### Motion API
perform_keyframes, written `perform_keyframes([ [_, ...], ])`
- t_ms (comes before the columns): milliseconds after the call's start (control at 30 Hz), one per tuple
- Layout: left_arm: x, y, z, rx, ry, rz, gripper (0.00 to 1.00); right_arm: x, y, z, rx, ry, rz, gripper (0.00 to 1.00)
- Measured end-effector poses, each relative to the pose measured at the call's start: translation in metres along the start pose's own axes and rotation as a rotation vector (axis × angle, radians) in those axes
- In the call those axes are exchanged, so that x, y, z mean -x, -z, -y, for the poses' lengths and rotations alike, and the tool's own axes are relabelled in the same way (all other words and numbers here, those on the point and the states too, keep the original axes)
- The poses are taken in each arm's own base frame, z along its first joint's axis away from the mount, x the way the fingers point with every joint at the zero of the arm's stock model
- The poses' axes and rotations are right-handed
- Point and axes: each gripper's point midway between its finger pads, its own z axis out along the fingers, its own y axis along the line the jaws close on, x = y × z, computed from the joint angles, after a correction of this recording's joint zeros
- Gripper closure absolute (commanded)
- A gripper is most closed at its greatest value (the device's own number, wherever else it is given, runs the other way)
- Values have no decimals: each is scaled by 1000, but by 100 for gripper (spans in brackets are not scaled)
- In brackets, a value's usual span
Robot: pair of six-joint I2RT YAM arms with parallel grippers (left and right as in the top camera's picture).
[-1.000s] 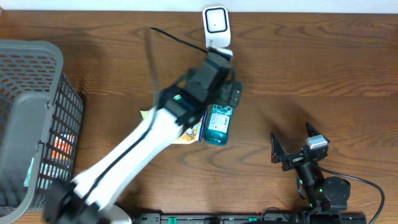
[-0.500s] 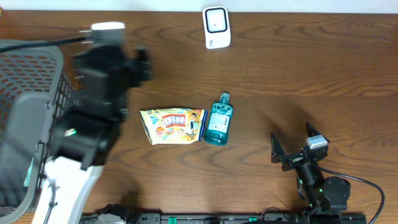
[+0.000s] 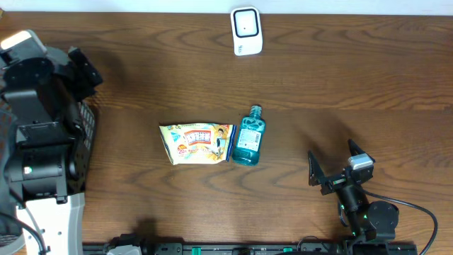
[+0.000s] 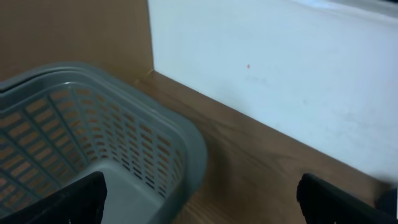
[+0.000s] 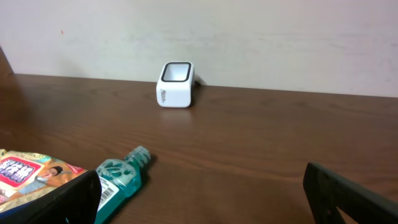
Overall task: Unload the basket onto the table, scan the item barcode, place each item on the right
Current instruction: 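Retract the left gripper back toward the basket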
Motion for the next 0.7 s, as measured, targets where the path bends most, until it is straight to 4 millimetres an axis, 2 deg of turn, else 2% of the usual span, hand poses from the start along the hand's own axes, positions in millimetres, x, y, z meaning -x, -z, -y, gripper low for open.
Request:
perform_keyframes([
  [233,12,-2,-10,18,36,40,2,0,0,0,0,0,0,1],
  [533,27,0,-8,3,56,96,2,0,0,0,0,0,0,1],
  [600,35,2,-13,22,65,117,2,0,0,0,0,0,0,1],
  [700,48,6,-35,97,89,155,2,0,0,0,0,0,0,1],
])
